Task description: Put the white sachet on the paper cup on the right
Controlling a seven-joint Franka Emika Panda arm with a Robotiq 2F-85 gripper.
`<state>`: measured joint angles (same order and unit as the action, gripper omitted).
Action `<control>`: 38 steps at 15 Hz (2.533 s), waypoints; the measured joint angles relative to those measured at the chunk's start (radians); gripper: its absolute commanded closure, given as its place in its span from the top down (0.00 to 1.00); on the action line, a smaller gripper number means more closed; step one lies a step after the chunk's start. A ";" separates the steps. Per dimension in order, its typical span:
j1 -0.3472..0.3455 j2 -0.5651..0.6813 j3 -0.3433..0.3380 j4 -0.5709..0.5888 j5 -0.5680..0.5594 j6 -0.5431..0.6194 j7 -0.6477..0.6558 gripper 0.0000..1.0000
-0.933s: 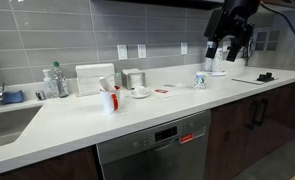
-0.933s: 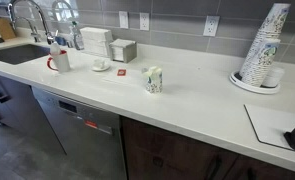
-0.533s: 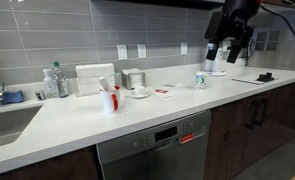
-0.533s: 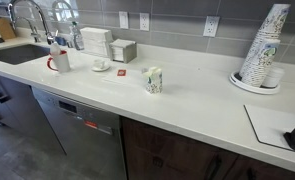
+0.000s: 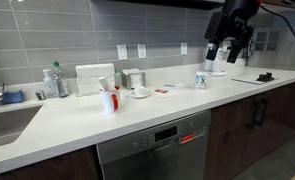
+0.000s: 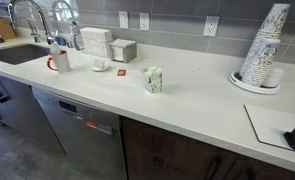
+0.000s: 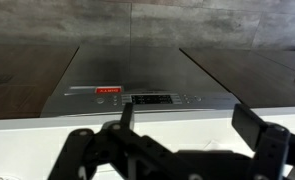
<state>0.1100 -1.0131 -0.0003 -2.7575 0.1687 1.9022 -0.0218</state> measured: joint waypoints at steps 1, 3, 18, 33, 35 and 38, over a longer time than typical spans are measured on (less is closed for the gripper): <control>0.000 0.000 0.000 0.000 0.000 0.000 0.000 1.00; -0.003 0.001 0.002 0.004 -0.004 0.005 0.000 1.00; -0.160 0.578 0.062 0.259 -0.293 0.527 0.015 1.00; -0.179 1.034 0.089 0.662 -0.791 0.617 0.329 1.00; -0.179 1.034 0.089 0.664 -0.792 0.617 0.329 1.00; -0.179 1.034 0.089 0.664 -0.792 0.617 0.329 1.00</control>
<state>-0.0685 0.0213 0.0887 -2.0938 -0.6234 2.5188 0.3071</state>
